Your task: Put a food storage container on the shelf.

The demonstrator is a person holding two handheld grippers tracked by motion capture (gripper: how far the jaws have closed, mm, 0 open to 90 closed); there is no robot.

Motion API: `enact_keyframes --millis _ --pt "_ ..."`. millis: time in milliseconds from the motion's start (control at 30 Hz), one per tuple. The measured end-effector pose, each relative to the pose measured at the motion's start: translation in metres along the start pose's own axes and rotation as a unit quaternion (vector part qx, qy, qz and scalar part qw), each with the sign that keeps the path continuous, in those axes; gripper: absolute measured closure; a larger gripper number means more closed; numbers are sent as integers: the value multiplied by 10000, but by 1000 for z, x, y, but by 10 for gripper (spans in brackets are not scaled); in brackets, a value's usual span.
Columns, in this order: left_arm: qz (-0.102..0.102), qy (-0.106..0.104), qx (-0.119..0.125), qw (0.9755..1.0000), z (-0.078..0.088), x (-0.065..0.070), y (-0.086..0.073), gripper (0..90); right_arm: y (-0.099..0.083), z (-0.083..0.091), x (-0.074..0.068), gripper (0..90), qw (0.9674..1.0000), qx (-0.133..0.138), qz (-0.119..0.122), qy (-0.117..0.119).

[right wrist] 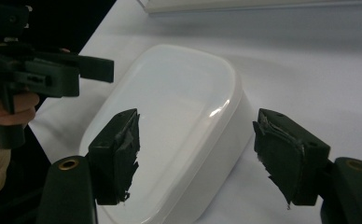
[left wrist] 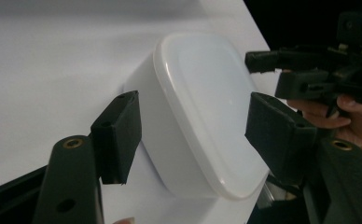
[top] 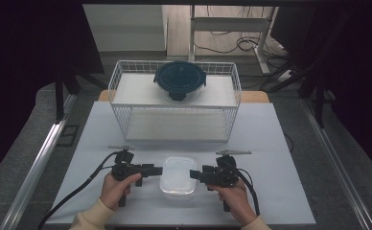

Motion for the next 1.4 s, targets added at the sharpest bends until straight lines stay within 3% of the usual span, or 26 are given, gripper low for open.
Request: enact_keyframes --millis 67,167,467,567,633,667,800,900,1100,1267,1400 --pt "19 -44 -60 10000 -3 0 -3 388 -2 -1 0 329 10000 -15 -30 36" --pt "95 -300 -75 9995 -7 5 -3 433 -3 0 0 353 10000 -4 -50 74" --pt "241 -591 -221 9977 -15 5 -7 515 -12 -5 0 428 9995 -123 -191 212" --pt "277 -557 -234 9978 -16 3 -7 568 -14 -9 -1 498 9987 -191 -319 351" --pt "283 -518 -233 9980 -16 3 -7 609 -15 -9 -1 502 9986 -179 -342 355" --pt "291 -465 -238 9982 -16 2 -7 624 -14 -8 0 559 9985 -133 -416 325" --pt "321 -444 -210 9983 -15 3 -8 637 -13 -4 0 629 9978 -79 -574 335" --pt "240 -373 -142 9989 -11 7 -9 682 -14 -1 -1 672 9959 -40 -771 478" --pt "140 -310 -76 9994 -6 14 -12 718 -17 6 -7 707 9970 62 -652 423" --pt "-21 -441 119 9990 4 26 -11 778 -13 11 -9 744 9988 208 -381 234" --pt "-84 -360 123 9992 5 25 -11 786 -13 12 -11 755 9991 260 -262 198"
Point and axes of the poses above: each handheld gripper's, and its own axes: z roughly backward along the jaws, y roughly out of its top, x roughly to its right, the point moved 10 cm from there along -z, roughly forward along the jaws, and after that the axes turned 5 degrees about -x, right-handed, at the moved point
